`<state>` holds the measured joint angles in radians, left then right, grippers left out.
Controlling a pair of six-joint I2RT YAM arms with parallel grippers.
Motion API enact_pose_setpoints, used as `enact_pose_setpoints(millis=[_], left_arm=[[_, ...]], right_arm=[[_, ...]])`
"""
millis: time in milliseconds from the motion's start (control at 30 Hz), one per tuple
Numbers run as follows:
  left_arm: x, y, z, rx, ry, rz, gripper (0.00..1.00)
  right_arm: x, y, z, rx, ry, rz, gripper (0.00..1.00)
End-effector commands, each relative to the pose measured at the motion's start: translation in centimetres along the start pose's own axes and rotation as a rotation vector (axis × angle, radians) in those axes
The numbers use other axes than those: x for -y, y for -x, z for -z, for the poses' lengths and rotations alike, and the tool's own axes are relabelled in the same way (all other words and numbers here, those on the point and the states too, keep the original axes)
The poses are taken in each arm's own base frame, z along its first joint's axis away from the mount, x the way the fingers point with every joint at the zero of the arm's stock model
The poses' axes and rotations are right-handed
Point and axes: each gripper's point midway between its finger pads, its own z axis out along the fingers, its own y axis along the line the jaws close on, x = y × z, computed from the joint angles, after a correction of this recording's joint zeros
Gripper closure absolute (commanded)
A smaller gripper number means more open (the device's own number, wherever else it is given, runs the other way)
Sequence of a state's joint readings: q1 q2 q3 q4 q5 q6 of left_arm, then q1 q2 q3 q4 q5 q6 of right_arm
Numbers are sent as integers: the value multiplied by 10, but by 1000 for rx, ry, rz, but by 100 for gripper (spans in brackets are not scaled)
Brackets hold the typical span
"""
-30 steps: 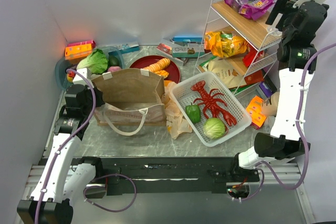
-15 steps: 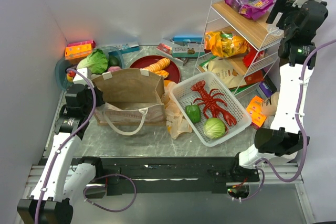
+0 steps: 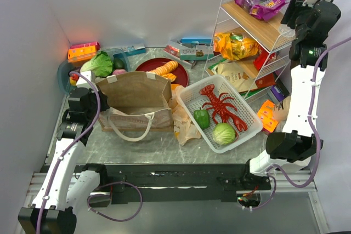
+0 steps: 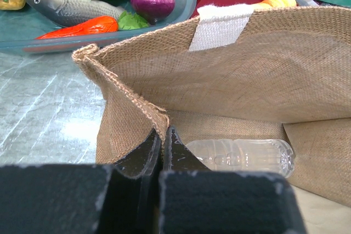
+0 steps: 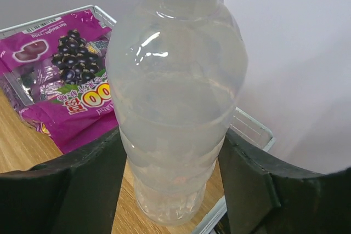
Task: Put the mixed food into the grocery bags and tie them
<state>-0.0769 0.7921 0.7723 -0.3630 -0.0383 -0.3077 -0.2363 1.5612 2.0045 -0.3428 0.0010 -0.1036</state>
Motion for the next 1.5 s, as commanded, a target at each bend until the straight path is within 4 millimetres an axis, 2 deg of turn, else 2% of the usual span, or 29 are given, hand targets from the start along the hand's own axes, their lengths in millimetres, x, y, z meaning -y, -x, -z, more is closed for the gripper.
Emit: enact_pose_setpoints(millis=[0, 67, 100, 200, 300, 333, 467, 633, 800, 833, 933, 1133, 1267, 1367, 1400, 1467], left_arm=[[4, 9, -1, 34, -23, -7, 99], [4, 10, -1, 38, -25, -7, 99], [4, 9, -1, 38, -27, -7, 99], [4, 9, -1, 37, -24, -7, 99], [4, 9, -1, 37, -28, -7, 99], [5, 10, -1, 39, -29, -7, 99], [6, 11, 0, 43, -38, -16, 99], [6, 11, 1, 43, -38, -14, 99], [6, 10, 0, 41, -37, -14, 99], [6, 11, 0, 43, -38, -14, 99], [6, 10, 0, 40, -37, -16, 99], [6, 11, 0, 43, -38, -14, 99], [6, 11, 0, 41, -37, -14, 99], [6, 11, 0, 44, -38, -14, 99], [6, 11, 0, 43, -38, -14, 99], [7, 10, -1, 40, -42, -14, 99]], right_arm=[[5, 14, -6, 65, -9, 32, 47], [3, 13, -7, 68, 0, 34, 49], [2, 16, -5, 80, 5, 32, 54], [2, 31, 0, 129, 3, 21, 60], [2, 57, 11, 207, 11, 6, 63], [1, 73, 15, 270, 14, -14, 64], [-6, 99, 37, 407, 53, -67, 74], [-7, 125, 52, 482, 59, -97, 77], [-9, 153, 79, 568, 76, -93, 79], [-15, 150, 80, 568, 106, -114, 79], [-28, 169, 112, 642, 154, -109, 80], [-42, 199, 145, 726, 219, -112, 81], [-54, 203, 158, 741, 269, -121, 81], [-76, 196, 170, 745, 331, -109, 81], [-95, 194, 176, 743, 389, -111, 82], [-120, 183, 182, 723, 479, -108, 82]])
